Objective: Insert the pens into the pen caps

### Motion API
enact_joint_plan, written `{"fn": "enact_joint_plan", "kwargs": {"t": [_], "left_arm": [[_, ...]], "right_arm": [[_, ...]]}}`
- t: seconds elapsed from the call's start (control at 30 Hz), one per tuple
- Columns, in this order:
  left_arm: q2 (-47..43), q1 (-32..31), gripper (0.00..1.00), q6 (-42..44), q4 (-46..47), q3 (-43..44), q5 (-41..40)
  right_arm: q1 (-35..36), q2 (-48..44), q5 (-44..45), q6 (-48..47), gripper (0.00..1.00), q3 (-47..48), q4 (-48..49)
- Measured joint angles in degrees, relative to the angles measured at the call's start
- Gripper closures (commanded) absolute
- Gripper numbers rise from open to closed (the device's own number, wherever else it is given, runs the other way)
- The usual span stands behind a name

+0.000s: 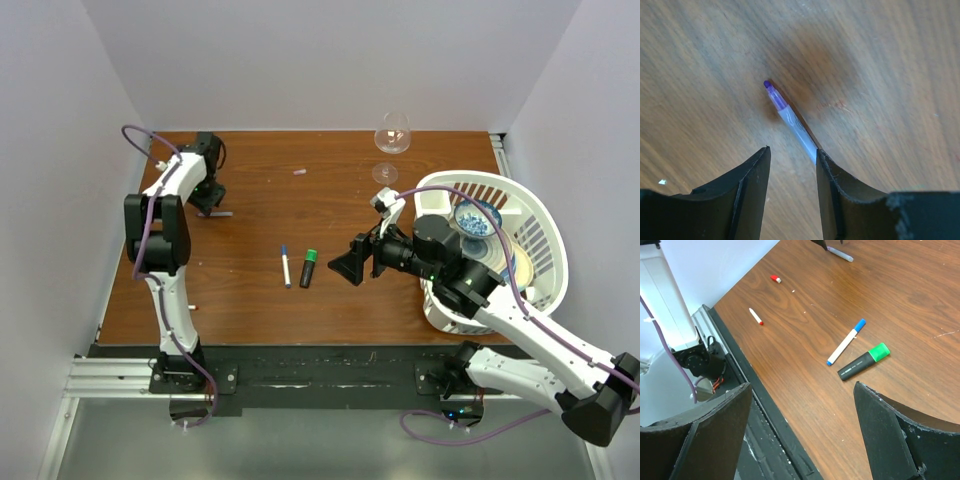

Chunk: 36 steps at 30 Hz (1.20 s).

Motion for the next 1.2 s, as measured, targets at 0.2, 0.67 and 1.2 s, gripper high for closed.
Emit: {"fn": "enact_joint_plan", "kwargs": {"t": [0.2, 0.67, 1.2], "left_arm": [[3.72, 0.15, 0.58, 0.04, 0.28, 0.02, 0.00], [-2.97, 0.26, 1.00, 3.67, 12.68, -13.31, 0.85], [-41.46, -14.91, 1.00, 18.82, 33.22, -47.36, 23.04]], "right_arm": [[0.00, 0.31, -0.02, -0.39, 0.14, 0.22, -0.07], [0.00, 2.23, -0.42, -0.17, 0.14, 0.74, -0.28], [0.00, 13.73, -0.24, 9.49, 0.18, 1.05, 4.31]]}}
